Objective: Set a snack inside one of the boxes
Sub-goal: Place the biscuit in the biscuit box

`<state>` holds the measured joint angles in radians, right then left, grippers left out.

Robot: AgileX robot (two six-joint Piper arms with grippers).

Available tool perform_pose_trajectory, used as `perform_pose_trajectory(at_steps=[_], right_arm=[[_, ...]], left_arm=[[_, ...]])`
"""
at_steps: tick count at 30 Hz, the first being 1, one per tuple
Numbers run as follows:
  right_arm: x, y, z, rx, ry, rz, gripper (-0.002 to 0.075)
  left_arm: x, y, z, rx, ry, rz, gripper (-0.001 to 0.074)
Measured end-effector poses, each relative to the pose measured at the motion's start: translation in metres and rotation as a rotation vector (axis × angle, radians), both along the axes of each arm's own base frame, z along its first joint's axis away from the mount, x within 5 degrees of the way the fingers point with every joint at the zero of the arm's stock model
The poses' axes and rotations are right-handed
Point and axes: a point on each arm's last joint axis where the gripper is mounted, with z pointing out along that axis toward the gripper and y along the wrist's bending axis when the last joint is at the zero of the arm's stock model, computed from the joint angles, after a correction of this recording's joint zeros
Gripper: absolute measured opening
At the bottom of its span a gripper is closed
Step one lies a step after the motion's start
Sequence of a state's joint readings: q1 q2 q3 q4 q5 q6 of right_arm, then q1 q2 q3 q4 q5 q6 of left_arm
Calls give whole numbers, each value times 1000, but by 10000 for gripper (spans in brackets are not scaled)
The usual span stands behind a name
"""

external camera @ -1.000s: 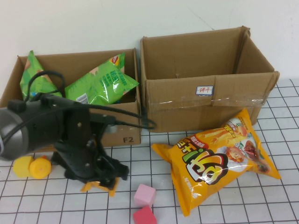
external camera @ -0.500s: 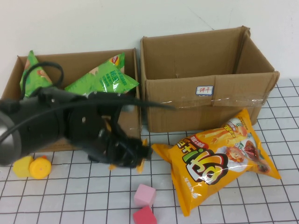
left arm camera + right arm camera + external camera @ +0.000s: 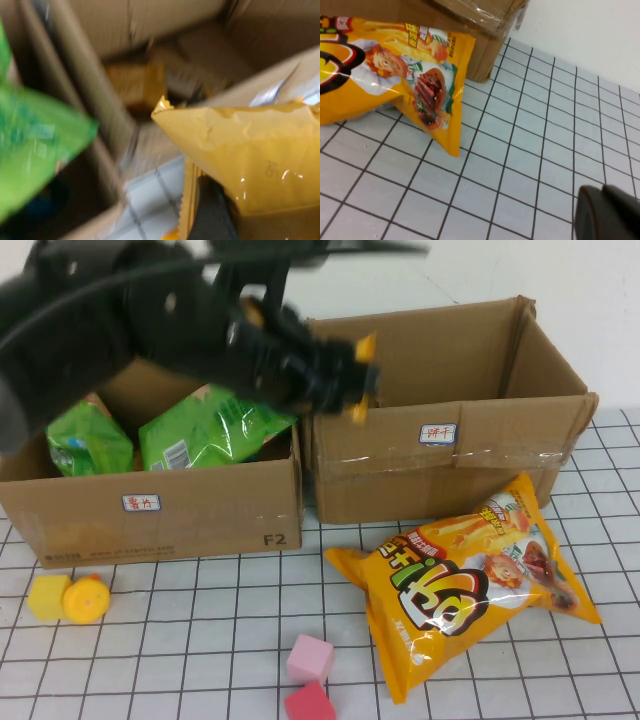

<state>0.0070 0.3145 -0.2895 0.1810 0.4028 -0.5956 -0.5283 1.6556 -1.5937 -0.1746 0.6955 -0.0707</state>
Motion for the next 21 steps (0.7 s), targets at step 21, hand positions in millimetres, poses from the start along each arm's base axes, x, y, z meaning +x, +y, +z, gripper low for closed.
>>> perform_pose_trajectory(at_steps=[21], right_arm=[[0,0,0,0,-4,-1,0]], left_arm=[[108,-59,-49,87,-116,-57,657]])
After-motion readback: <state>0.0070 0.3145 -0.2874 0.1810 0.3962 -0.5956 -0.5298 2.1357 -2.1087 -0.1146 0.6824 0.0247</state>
